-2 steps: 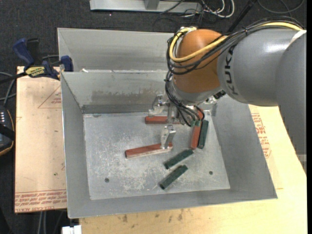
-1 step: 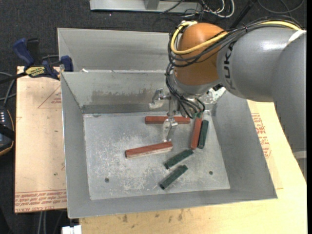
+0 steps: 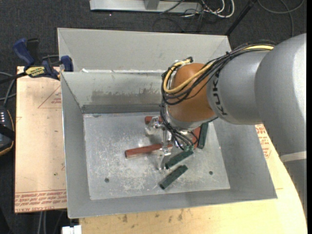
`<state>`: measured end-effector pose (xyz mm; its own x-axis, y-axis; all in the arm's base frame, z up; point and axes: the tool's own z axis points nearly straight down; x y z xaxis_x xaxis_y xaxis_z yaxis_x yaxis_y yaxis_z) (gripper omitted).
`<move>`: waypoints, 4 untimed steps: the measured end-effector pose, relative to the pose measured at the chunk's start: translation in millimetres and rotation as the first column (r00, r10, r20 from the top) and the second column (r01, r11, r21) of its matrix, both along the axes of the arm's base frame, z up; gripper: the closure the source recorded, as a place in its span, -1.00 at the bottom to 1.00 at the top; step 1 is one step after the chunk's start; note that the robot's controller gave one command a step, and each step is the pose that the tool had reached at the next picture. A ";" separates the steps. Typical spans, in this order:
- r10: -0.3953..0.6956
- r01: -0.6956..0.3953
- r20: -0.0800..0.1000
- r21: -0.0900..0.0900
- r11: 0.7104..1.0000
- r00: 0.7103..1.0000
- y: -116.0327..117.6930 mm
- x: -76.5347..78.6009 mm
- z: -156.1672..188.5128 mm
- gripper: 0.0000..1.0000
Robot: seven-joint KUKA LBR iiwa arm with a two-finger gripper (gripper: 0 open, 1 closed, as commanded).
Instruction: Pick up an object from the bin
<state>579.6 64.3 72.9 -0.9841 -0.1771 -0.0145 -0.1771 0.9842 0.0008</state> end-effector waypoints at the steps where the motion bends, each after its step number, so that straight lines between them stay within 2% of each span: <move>1: 0.002 -0.002 0.005 0.001 1.000 1.000 0.9 5.0 7.0 1.00; 3: 0.002 -0.002 0.005 0.000 1.000 1.000 0.9 4.8 8.7 1.00; 4: 0.003 -0.003 -0.005 -0.001 1.000 1.000 0.7 3.2 14.7 1.00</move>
Offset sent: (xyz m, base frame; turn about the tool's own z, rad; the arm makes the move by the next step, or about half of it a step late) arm 0.0000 0.0000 0.0000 0.0000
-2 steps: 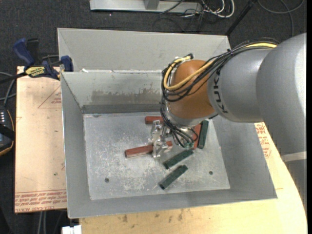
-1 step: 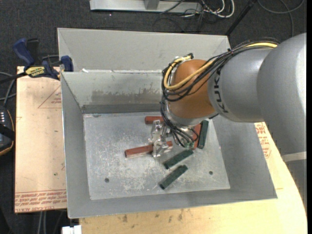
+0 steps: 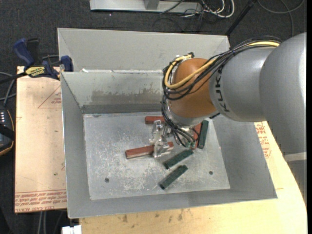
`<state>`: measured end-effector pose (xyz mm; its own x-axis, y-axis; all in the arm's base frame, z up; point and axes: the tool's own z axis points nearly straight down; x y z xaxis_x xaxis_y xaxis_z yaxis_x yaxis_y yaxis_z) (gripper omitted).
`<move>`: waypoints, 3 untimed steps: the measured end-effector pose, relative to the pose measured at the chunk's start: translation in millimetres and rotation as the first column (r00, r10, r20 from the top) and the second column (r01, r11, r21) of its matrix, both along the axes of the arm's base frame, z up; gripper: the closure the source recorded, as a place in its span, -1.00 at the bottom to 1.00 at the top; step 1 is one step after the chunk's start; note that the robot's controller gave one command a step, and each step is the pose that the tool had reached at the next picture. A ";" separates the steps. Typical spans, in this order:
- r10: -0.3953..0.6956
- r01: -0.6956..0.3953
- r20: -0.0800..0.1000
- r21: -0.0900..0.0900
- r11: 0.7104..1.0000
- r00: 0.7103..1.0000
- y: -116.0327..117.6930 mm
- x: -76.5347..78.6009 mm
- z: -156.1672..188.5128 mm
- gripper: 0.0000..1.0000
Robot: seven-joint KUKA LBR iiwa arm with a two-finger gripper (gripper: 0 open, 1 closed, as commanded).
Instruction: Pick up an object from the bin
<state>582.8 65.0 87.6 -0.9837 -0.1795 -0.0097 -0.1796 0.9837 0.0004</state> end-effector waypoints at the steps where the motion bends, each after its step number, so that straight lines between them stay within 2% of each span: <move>1: 0.000 0.000 -0.007 -0.001 1.000 1.000 0.0 -0.8 6.1 1.00; 3: 0.000 0.000 -0.010 -0.001 1.000 1.000 0.2 -1.2 24.2 1.00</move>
Offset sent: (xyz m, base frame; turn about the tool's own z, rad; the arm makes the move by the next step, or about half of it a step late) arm -0.0001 0.0000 0.0269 0.0000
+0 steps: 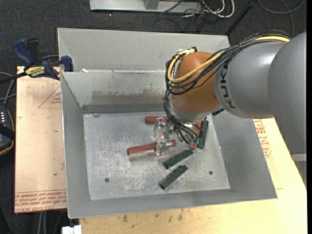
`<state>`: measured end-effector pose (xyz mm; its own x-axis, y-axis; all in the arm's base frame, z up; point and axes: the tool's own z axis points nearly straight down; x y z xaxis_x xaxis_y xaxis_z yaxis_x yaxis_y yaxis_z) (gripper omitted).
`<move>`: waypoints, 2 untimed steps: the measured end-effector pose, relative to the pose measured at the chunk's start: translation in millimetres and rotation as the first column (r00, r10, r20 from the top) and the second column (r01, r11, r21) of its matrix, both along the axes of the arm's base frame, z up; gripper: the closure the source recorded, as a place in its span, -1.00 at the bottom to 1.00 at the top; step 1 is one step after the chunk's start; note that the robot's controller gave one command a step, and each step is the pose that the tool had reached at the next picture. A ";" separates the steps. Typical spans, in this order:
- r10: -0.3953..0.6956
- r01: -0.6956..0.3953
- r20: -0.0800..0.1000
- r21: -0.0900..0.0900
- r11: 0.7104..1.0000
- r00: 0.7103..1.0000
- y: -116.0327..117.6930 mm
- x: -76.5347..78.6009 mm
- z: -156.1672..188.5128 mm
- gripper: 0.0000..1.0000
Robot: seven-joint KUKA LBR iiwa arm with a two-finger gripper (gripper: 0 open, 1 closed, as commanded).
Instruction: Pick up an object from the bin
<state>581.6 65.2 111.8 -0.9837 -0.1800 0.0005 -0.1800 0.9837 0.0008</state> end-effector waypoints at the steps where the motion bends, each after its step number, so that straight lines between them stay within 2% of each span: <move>1: 0.000 0.000 0.001 0.000 1.000 1.000 0.1 0.2 13.6 1.00; 2: 0.000 0.000 0.003 0.000 1.000 1.000 0.3 0.8 22.7 1.00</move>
Offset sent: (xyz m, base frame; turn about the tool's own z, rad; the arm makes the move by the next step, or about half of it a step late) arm 0.0001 0.0000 0.0535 0.0000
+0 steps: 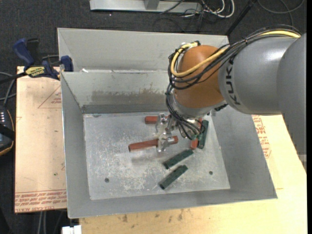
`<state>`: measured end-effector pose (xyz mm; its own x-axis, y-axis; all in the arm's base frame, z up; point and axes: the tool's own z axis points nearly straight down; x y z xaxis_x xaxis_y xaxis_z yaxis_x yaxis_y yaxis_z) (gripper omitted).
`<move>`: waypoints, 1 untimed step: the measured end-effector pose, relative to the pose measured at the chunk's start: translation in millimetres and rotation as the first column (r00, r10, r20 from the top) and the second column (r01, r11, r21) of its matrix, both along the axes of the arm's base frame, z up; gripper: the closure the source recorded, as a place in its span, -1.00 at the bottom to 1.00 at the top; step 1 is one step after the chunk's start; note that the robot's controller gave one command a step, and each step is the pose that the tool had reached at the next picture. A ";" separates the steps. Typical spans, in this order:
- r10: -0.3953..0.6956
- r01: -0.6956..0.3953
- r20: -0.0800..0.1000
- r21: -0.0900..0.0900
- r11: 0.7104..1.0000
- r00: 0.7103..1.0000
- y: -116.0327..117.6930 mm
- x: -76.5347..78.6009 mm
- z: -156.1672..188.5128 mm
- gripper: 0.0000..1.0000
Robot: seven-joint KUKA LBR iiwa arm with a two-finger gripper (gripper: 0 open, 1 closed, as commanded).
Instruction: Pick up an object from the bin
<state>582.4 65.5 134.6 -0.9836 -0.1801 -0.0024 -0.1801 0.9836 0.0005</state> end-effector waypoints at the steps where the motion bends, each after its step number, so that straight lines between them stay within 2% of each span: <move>1: 0.000 0.000 0.000 0.000 1.000 1.000 0.2 -0.1 10.4 1.00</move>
Offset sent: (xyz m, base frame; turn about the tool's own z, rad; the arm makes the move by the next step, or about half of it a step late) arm 0.0000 -0.0001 0.0033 0.0000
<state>582.3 65.6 144.9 -0.9836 -0.1803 -0.0028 -0.1803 0.9836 0.0005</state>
